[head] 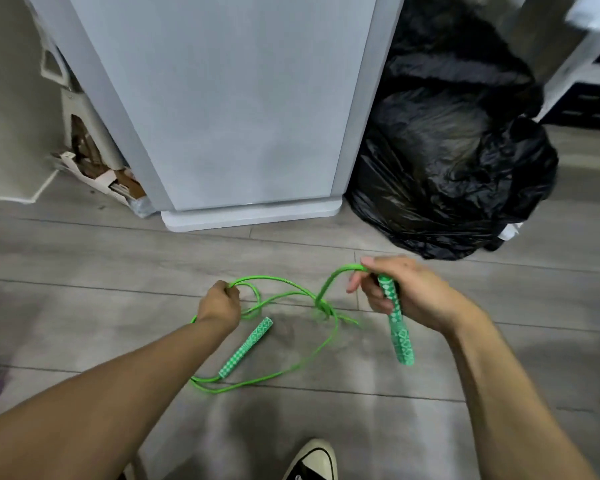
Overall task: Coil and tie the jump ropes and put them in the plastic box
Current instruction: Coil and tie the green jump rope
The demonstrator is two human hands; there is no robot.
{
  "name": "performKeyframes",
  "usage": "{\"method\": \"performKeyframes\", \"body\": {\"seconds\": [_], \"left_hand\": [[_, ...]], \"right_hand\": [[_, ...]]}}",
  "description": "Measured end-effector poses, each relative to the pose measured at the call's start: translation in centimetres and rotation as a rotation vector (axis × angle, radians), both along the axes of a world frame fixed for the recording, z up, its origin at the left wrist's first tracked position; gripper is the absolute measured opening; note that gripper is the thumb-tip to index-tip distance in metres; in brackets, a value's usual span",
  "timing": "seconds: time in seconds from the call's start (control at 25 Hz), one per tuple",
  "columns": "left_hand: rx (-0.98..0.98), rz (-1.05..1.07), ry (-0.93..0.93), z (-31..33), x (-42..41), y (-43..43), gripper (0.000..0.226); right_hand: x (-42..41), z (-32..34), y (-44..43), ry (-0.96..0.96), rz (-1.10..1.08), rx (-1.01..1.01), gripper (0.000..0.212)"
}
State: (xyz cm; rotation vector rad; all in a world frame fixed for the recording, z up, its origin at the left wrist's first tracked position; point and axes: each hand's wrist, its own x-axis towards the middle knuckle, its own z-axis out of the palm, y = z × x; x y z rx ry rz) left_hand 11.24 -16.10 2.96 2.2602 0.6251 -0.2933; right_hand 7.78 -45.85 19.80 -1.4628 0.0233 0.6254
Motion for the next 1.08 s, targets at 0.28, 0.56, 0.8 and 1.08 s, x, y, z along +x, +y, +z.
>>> {"method": "performKeyframes", "body": {"seconds": [0.28, 0.56, 0.8, 1.08], "left_hand": [[0.018, -0.729, -0.079, 12.9, -1.8, -1.0, 0.065], [-0.357, -0.615, -0.121, 21.5, -5.9, -1.4, 0.027], [0.046, -0.619, -0.095, 25.3, -5.9, 4.6, 0.032], [-0.513, -0.371, -0.395, 30.7, -7.7, 5.1, 0.019]], "right_hand": [[0.9, 16.0, 5.5, -0.209, -0.065, 0.316, 0.040], [-0.5, 21.5, 9.3, -0.242, -0.473, 0.196, 0.031], [-2.4, 19.9, 14.8, -0.265, -0.536, 0.054, 0.018], [-4.1, 16.5, 19.9, -0.309, -0.523, -0.055, 0.024]]}}
